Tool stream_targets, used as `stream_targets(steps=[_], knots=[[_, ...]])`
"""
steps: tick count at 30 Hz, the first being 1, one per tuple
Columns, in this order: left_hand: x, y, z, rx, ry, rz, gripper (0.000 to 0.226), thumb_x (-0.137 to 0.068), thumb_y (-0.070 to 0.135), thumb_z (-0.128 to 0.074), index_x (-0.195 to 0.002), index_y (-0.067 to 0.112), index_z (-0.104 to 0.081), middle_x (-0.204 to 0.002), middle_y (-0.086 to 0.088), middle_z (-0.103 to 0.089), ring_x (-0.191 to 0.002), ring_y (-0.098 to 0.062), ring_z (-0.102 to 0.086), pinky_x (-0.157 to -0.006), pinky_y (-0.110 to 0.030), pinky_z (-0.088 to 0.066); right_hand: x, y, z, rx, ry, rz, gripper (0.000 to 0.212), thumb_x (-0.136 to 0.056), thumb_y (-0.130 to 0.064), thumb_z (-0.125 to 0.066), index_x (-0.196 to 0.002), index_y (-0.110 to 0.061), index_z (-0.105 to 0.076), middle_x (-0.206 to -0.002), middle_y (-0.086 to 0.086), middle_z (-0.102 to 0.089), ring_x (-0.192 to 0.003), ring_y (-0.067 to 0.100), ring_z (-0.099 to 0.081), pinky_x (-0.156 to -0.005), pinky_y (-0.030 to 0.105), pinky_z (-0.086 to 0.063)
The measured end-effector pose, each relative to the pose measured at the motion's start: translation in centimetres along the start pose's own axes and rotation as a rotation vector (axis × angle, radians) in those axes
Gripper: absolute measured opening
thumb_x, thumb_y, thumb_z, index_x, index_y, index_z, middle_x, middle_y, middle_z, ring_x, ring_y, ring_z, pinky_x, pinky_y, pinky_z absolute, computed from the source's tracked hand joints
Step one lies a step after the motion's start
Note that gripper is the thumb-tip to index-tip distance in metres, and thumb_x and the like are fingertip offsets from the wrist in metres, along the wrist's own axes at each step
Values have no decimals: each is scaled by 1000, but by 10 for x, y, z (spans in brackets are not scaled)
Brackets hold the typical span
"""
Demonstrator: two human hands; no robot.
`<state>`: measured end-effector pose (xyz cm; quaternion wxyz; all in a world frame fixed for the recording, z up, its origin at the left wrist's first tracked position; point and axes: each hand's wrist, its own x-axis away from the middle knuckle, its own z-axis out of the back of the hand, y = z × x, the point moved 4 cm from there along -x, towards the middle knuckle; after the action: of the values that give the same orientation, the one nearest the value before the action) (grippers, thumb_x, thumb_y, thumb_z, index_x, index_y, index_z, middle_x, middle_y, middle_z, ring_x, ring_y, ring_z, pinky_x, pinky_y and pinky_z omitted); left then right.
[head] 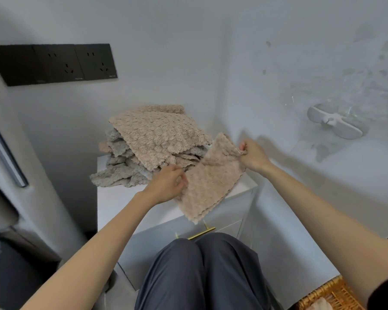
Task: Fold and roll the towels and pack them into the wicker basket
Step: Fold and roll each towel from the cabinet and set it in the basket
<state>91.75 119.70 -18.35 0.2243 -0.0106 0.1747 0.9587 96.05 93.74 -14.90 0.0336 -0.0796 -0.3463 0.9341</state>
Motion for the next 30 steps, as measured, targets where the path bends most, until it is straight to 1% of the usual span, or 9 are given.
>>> stream_targets(steps=[5, 8, 11, 15, 19, 21, 24, 27, 30], knots=[[-17, 13, -20, 111, -201, 3, 17, -94, 24, -52, -103, 17, -65, -115, -4, -55, -106, -20, -52, -90, -37, -46, -26, 7, 8, 109, 128, 1, 26, -83, 7, -39, -102, -9, -46, -92, 7, -53, -82, 25, -48, -64, 35, -37], [-18, 17, -27, 169, -207, -13, 16, -92, 19, -54, -99, 20, -68, -113, -3, -56, -105, -18, -51, -90, -36, -45, -33, 11, 4, 180, 174, 43, 34, -87, 10, -34, -118, -3, -43, -100, 17, -56, -80, 25, -48, -64, 35, -37], [-18, 19, -28, 188, -185, -38, 16, -90, 17, -57, -100, 19, -69, -110, -3, -56, -100, -18, -52, -86, -34, -46, -31, 16, -5, 237, 140, 120, 46, -86, 11, -36, -130, -2, -39, -122, 20, -48, -98, 29, -50, -80, 38, -45], [-17, 15, -28, 218, -167, -51, 16, -91, 22, -60, -104, 20, -69, -114, -2, -53, -94, -17, -55, -85, -31, -46, -16, 19, -14, 377, 65, 236, 36, -89, 4, -45, -123, -7, -50, -131, 13, -47, -121, 29, -41, -95, 41, -42], [-13, 6, -28, 143, -149, -89, 30, -93, 33, -58, -123, 29, -61, -134, 0, -46, -118, -16, -46, -99, -33, -39, 10, 7, -21, 251, -117, 276, 19, -90, -9, -52, -105, -13, -63, -114, 6, -61, -106, 21, -56, -93, 36, -44], [-9, 1, -28, 100, -183, -123, 41, -93, 36, -57, -134, 34, -52, -147, 4, -38, -134, -17, -33, -110, -37, -30, 30, 0, -28, 231, -275, 346, 21, -83, -5, -57, -101, -14, -65, -109, 5, -63, -103, 19, -57, -92, 32, -43], [-3, -5, -27, 11, -247, -152, 52, -92, 32, -60, -141, 35, -42, -152, 9, -34, -138, -14, -30, -112, -39, -29, 65, -5, -41, 310, -450, 431, 33, -74, -5, -63, -103, -20, -60, -105, 1, -54, -99, 19, -49, -83, 32, -42], [2, -6, -27, -50, -229, -142, 51, -94, 21, -56, -142, 31, -42, -151, 11, -35, -137, -13, -32, -111, -36, -30, 94, -2, -55, 434, -436, 522, 47, -71, -10, -66, -113, -27, -52, -116, -2, -43, -103, 15, -38, -83, 32, -40], [4, 0, -29, -114, -183, -150, 48, -97, 14, -47, -143, 27, -43, -151, 9, -36, -138, -14, -32, -111, -31, -28, 108, 1, -66, 557, -264, 632, 48, -73, -16, -66, -117, -28, -51, -133, -1, -39, -115, 19, -37, -85, 30, -35]])
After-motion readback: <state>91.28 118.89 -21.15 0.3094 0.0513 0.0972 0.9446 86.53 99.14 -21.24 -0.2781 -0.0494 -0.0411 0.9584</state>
